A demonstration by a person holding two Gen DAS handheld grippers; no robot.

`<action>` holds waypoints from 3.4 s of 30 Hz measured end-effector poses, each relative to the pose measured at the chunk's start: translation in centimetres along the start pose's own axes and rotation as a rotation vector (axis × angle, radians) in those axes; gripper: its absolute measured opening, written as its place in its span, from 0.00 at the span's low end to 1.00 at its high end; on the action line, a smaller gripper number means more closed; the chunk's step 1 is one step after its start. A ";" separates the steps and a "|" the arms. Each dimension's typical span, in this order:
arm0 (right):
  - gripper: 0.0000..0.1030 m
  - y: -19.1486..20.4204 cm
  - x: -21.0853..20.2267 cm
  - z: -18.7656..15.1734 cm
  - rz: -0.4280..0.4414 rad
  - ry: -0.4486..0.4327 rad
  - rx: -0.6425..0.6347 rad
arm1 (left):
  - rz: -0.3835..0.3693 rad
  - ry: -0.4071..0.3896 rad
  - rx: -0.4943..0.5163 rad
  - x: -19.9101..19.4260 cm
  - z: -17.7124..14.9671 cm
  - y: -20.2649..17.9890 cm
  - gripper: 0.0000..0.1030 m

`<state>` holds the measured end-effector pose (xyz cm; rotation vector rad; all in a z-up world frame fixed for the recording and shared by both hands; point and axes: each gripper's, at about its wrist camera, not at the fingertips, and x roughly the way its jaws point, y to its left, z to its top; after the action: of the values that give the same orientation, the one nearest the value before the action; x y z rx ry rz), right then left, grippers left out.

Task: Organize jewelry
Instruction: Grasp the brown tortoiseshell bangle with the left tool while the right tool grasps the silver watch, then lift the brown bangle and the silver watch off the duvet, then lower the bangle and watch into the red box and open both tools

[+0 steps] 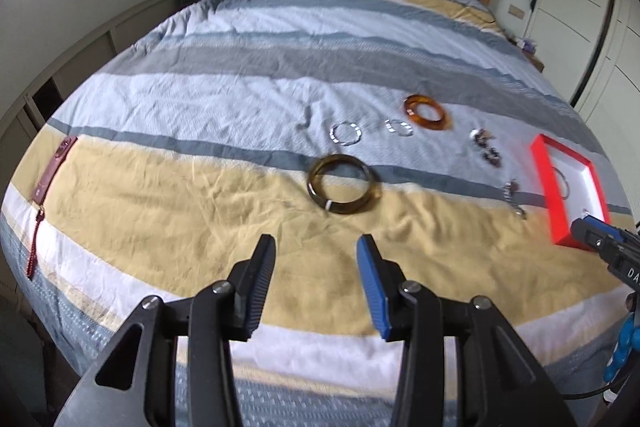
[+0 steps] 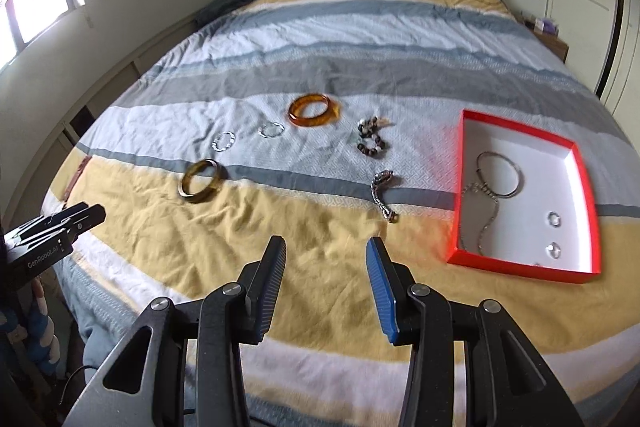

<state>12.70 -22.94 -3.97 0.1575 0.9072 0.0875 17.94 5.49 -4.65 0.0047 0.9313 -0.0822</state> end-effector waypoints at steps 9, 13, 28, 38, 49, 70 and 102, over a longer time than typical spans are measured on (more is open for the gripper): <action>0.40 -3.4 10.3 4.0 -0.026 0.079 0.107 | 0.012 0.053 -0.049 9.4 3.9 1.5 0.39; 0.40 -4.6 13.9 4.5 -0.037 0.112 0.152 | 0.005 0.079 -0.053 12.5 4.8 1.6 0.39; 0.24 -5.8 17.6 4.5 0.010 0.090 0.187 | -0.019 0.130 0.047 16.5 3.9 -1.1 0.22; 0.11 -5.3 16.2 3.9 0.083 0.087 0.175 | -0.064 0.136 0.027 14.3 3.3 -2.3 0.08; 0.11 -2.9 7.6 2.6 0.150 -0.009 0.126 | -0.047 0.062 0.070 6.7 2.0 -3.9 0.08; 0.11 -7.8 -6.5 -3.7 0.074 -0.183 0.180 | -0.170 -0.030 0.227 -3.0 -0.3 -13.7 0.08; 0.09 -29.4 9.5 5.6 -0.107 0.050 0.220 | -0.079 0.011 0.639 16.9 7.3 -43.6 0.09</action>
<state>23.25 -51.06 -13.06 0.3125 0.9722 -0.1087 30.64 -39.41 -12.44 0.5604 0.8840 -0.4501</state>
